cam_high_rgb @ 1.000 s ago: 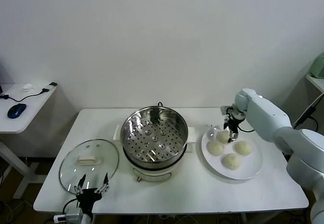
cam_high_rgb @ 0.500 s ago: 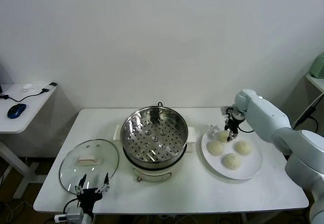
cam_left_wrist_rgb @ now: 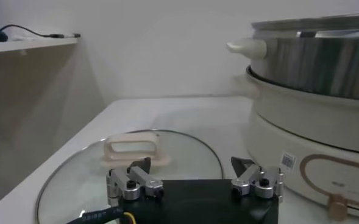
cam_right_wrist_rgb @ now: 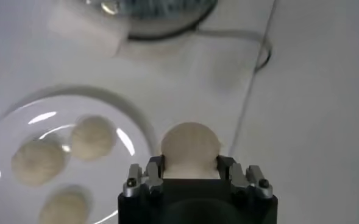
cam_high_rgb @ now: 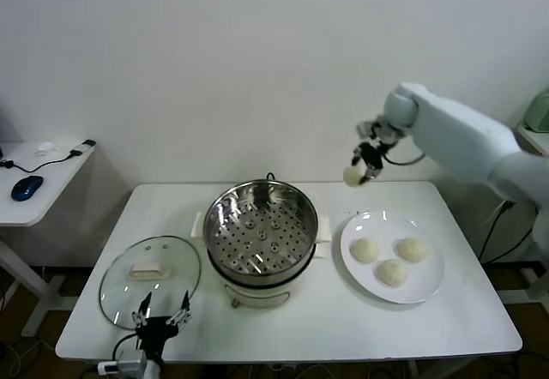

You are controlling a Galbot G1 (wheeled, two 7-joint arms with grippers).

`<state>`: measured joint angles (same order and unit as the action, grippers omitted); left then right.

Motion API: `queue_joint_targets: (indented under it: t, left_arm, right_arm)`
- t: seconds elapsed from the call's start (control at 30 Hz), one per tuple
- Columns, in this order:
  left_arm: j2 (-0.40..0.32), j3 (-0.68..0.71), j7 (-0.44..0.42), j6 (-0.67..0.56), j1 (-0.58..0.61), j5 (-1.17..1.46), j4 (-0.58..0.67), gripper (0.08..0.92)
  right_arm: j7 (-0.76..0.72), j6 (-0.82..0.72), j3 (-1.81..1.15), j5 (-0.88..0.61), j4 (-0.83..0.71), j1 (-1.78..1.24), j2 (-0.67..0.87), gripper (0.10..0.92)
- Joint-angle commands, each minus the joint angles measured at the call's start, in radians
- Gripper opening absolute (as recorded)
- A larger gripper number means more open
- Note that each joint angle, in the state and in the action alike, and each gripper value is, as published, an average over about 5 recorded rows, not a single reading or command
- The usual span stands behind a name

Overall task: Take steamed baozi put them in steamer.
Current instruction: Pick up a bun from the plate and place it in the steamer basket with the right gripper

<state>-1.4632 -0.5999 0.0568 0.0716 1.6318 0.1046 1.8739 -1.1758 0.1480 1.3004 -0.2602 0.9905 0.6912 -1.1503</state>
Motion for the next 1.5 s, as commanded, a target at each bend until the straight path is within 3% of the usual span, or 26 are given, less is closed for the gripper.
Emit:
queue_joint_targets:
  t: [0.03,0.17,0.3,0.47,0.8,1.03,1.27,1.4,1.5]
  left_arm:
    - [0.001,0.0,0.0,0.0,0.0,-0.001,-0.001,0.823]
    - [0.003,-0.003,0.0,-0.001,0.0,-0.001,-0.001,0.823]
    - [0.004,-0.004,0.001,-0.003,0.007,-0.005,0.004,0.823]
    - [0.004,-0.004,0.003,-0.006,0.014,-0.009,0.011,0.823]
    - [0.006,-0.002,0.005,-0.014,0.019,-0.016,0.013,0.823]
    - [0.004,0.006,0.007,-0.007,0.007,-0.001,0.004,0.823]
    - [0.003,0.01,0.011,-0.009,-0.005,-0.002,-0.005,0.823]
    - [0.003,0.01,0.016,-0.011,-0.005,-0.001,-0.007,0.823]
    - [0.003,0.01,0.017,-0.012,-0.003,0.0,-0.006,0.823]
  right_arm:
    - [0.047,0.258,0.203,-0.098,0.323,0.21,-0.142,0.589]
    - [0.056,0.445,0.181,0.073,0.226,0.095,-0.191,0.592]
    - [0.081,0.54,0.126,0.226,0.088,-0.037,-0.23,0.594]
    - [0.115,0.608,0.032,0.378,-0.085,-0.18,-0.278,0.594]
    - [0.171,0.639,-0.069,0.508,-0.27,-0.285,-0.336,0.594]
    - [0.197,0.646,-0.085,0.524,-0.339,-0.298,-0.378,0.615]
    - [0.205,0.651,-0.084,0.499,-0.357,-0.298,-0.401,0.731]
    - [0.172,0.65,-0.061,0.432,-0.308,-0.259,-0.372,0.807]
    - [0.135,0.653,-0.025,0.321,-0.243,-0.191,-0.326,0.821]
